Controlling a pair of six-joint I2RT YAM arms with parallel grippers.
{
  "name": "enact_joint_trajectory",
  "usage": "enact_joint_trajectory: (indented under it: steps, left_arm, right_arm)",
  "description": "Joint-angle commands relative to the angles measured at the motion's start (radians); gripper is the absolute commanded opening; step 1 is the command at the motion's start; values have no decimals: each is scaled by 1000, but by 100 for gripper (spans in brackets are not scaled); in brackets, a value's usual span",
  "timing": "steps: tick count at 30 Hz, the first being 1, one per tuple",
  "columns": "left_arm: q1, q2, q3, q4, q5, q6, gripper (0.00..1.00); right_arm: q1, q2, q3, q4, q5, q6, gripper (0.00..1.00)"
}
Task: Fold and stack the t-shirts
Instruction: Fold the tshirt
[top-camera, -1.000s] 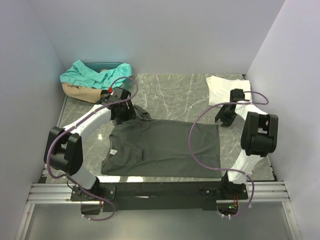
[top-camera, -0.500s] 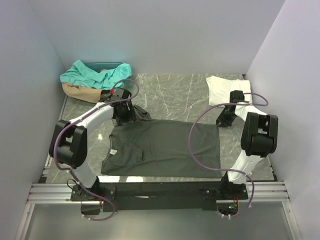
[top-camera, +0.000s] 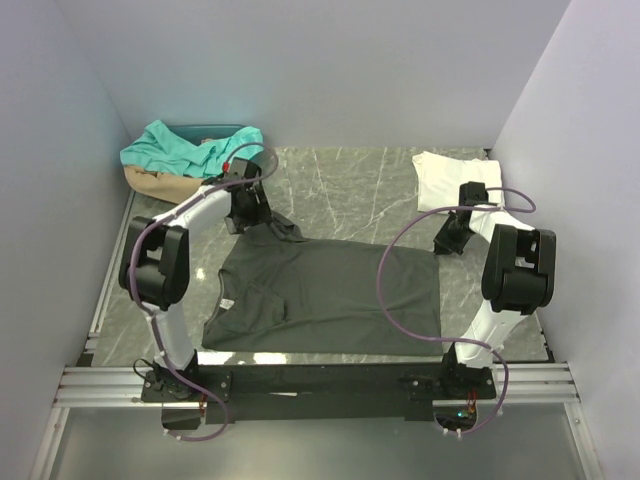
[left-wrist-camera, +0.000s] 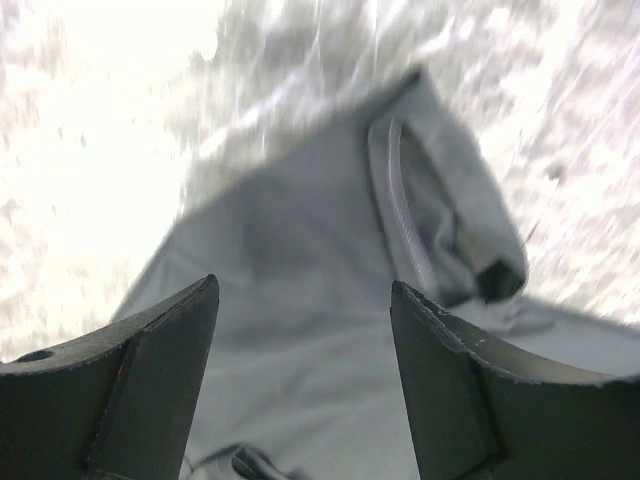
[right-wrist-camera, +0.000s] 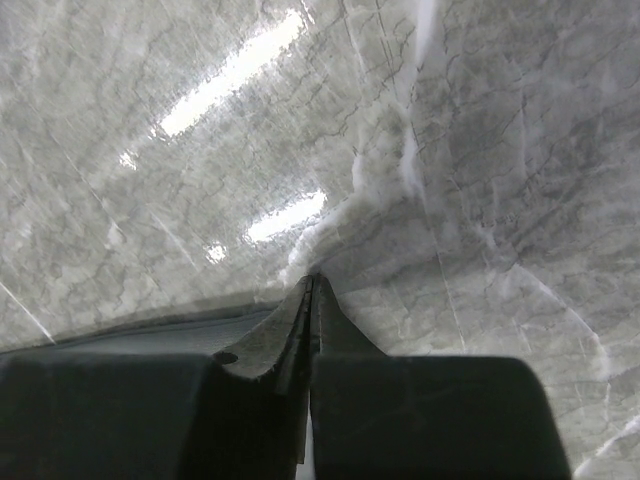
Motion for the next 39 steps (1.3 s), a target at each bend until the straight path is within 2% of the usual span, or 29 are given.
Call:
enact_joint_trajectory:
  steps: [1, 5, 14, 25, 36, 39]
  left_arm:
    - [24, 55, 116, 19, 25, 34, 75]
    - [28, 131, 208, 43, 70, 49, 73]
    - [30, 293, 403, -3, 93, 59, 58]
    - [30, 321, 380, -15, 93, 49, 53]
    - [30, 329, 394, -12, 139, 39, 38]
    - [30, 329, 388, -15, 140, 37, 37]
  right_arm:
    - [4, -26, 14, -22, -8, -15, 0]
    - [4, -37, 21, -21, -5, -15, 0]
    - [4, -40, 43, -42, -8, -21, 0]
    - [4, -37, 35, -39, -13, -20, 0]
    - [4, -34, 40, -39, -14, -18, 0]
    - [4, -34, 38, -36, -16, -18, 0]
